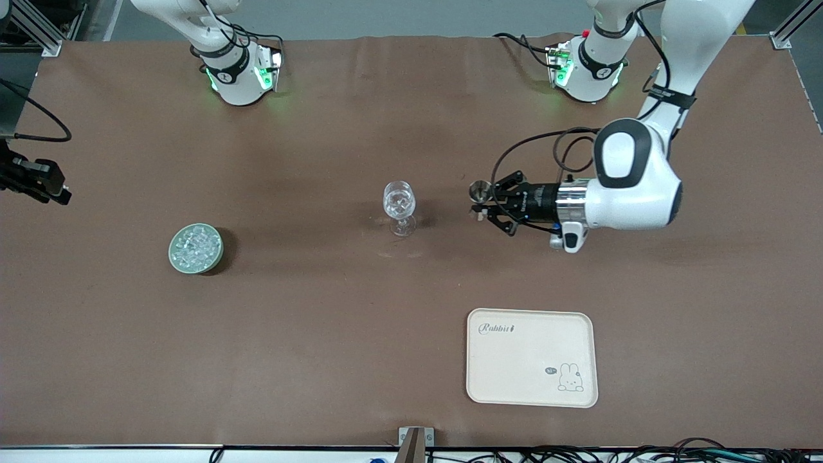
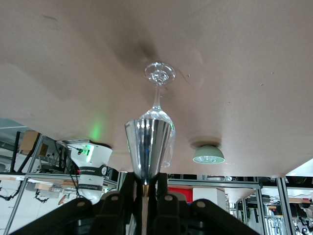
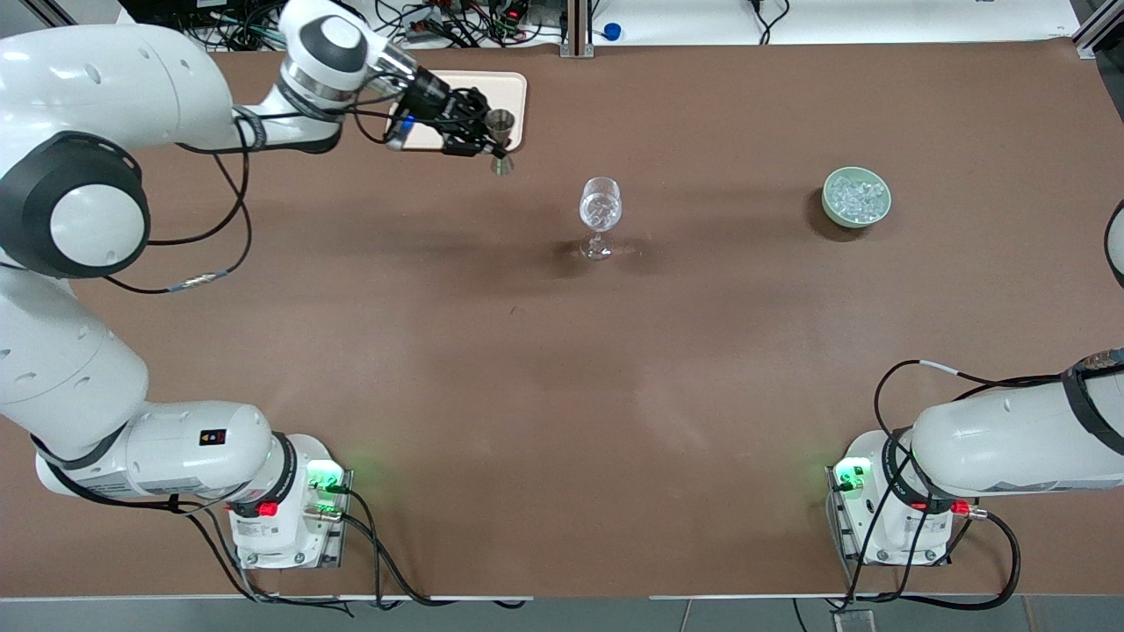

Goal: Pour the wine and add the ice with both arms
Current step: 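Carry the metal jigger with the left gripper to the wine glass, then tilt the jigger over the wine glass rim with the left gripper to pour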

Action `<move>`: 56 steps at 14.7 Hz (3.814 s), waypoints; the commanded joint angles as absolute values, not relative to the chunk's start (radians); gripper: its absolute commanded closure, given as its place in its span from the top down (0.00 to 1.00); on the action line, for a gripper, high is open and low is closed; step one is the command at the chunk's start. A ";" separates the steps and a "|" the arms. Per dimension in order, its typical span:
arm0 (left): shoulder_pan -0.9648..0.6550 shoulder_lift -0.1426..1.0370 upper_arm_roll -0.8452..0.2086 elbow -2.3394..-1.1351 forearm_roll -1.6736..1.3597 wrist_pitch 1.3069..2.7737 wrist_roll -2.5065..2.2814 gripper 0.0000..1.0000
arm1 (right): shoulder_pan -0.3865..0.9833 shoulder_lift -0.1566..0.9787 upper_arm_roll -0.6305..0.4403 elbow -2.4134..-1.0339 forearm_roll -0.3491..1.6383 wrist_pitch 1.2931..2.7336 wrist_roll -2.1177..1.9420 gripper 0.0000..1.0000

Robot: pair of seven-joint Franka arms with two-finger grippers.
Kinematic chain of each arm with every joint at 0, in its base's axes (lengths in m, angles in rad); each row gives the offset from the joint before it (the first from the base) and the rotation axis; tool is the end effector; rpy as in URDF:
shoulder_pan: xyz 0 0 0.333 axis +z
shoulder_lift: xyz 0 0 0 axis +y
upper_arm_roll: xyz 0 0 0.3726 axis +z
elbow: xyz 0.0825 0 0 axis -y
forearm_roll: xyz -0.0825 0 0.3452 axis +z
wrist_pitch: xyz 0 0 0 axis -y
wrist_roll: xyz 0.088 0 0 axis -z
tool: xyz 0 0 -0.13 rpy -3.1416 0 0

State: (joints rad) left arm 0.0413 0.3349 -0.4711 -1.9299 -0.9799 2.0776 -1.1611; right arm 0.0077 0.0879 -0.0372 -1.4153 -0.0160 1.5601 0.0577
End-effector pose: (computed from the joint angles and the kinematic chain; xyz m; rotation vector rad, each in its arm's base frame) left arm 0.5309 -0.2813 0.4090 1.8801 1.4817 -1.0398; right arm 0.5487 -0.0171 0.6778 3.1189 -0.1367 0.0894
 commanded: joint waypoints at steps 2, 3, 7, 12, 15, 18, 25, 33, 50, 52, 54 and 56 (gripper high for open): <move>0.035 0.350 -0.528 -1.916 -0.934 2.172 -1.221 0.00 | 0.011 0.077 -0.038 -1.431 -0.008 1.569 0.072 0.01; 0.032 0.357 -0.544 -1.914 -0.908 2.206 -1.235 0.00 | 0.011 0.077 -0.038 -1.431 -0.008 1.569 0.072 0.01; 0.031 0.414 -0.629 -1.892 -0.760 2.348 -1.371 0.00 | 0.011 0.077 -0.038 -1.431 -0.008 1.569 0.072 0.01; 0.011 0.495 -0.675 -1.786 -0.501 2.352 -1.603 0.00 | 0.014 0.077 -0.038 -1.430 -0.008 1.575 0.074 0.01; 0.009 0.506 -0.704 -1.773 -0.378 2.352 -1.686 0.00 | 0.015 0.078 -0.038 -1.428 -0.008 1.575 0.072 0.01; -0.011 0.521 -0.710 -1.753 -0.318 2.384 -1.762 0.00 | 0.015 0.078 -0.038 -1.428 -0.008 1.575 0.074 0.01; -0.025 0.580 -0.785 -1.744 0.012 2.408 -2.015 0.00 | 0.015 0.078 -0.038 -1.428 -0.008 1.575 0.074 0.01; -0.029 0.581 -0.828 -1.746 0.236 2.399 -2.149 0.00 | 0.015 0.078 -0.038 -1.428 -0.006 1.580 0.074 0.01; -0.057 0.578 -0.865 -1.750 0.560 2.301 -2.306 0.00 | 0.015 0.078 -0.038 -1.428 -0.006 1.582 0.074 0.01; -0.055 0.577 -0.873 -1.749 0.560 2.301 -2.313 0.00 | 0.015 0.078 -0.038 -1.428 -0.006 1.582 0.074 0.01; -0.057 0.575 -0.874 -1.749 0.561 2.296 -2.315 0.00 | 0.015 0.078 -0.038 -1.428 -0.006 1.582 0.074 0.01; -0.057 0.572 -0.876 -1.749 0.563 2.270 -2.315 0.00 | 0.015 0.078 -0.038 -1.428 -0.006 1.582 0.074 0.01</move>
